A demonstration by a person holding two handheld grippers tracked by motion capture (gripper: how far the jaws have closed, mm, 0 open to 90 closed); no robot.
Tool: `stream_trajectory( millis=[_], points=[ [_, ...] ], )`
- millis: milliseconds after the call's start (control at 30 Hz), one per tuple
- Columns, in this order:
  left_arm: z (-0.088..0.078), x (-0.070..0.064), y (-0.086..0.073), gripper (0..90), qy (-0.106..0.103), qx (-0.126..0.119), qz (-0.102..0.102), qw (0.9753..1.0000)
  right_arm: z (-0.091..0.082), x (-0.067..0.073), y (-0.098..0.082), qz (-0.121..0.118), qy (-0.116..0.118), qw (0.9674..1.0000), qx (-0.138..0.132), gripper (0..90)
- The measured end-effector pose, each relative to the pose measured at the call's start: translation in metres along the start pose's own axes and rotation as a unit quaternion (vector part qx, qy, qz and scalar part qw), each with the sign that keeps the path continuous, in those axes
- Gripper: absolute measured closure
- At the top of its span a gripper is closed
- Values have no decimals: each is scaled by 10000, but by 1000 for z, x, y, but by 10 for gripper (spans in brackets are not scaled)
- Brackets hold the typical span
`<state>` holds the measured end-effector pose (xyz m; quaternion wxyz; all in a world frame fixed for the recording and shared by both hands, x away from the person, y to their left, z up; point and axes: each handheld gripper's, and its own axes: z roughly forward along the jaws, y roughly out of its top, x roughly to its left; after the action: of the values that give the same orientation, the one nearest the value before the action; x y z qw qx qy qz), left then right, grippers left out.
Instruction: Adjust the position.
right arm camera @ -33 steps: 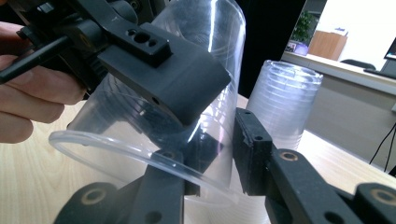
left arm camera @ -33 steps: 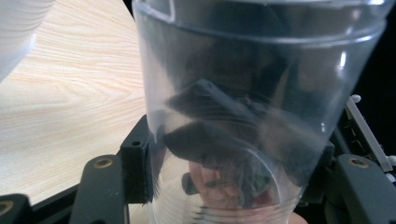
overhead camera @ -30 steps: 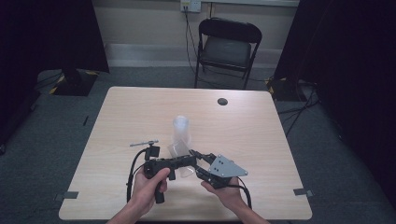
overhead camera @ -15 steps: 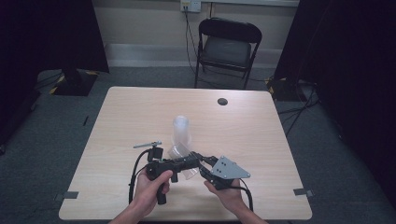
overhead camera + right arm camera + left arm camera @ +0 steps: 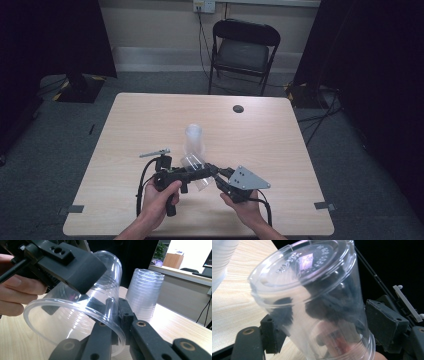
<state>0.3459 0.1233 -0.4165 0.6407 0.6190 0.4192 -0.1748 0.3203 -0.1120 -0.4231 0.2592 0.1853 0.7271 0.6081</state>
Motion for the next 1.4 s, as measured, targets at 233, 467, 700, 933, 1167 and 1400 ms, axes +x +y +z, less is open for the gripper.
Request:
stream_trajectory(
  millis=[233, 467, 700, 933, 1167, 1400],
  points=[
    [-2, 0, 3, 194, 115, -11, 155, 9998, -1, 1, -2, 21, 32, 10000, 17, 894],
    [-8, 3, 8, 158, 320, -104, 498, 9982, -3, 0, -4, 52, 82, 9999, 78, 893],
    [-15, 5, 13, 156, 587, -233, 763, 9951, -5, -3, -7, 157, 85, 9997, 182, 893],
    [-19, 1, 16, 155, 689, -292, 1099, 9911, -8, -8, -7, 326, 127, 9988, 351, 894],
    [-17, -7, 17, 178, 1035, -263, 1655, 9804, -11, -19, -6, 613, 143, 9955, 706, 897],
    [-15, -14, 14, 179, 1166, -238, 2041, 9717, -15, -28, -5, 843, 205, 9923, 883, 899]
  ],
)
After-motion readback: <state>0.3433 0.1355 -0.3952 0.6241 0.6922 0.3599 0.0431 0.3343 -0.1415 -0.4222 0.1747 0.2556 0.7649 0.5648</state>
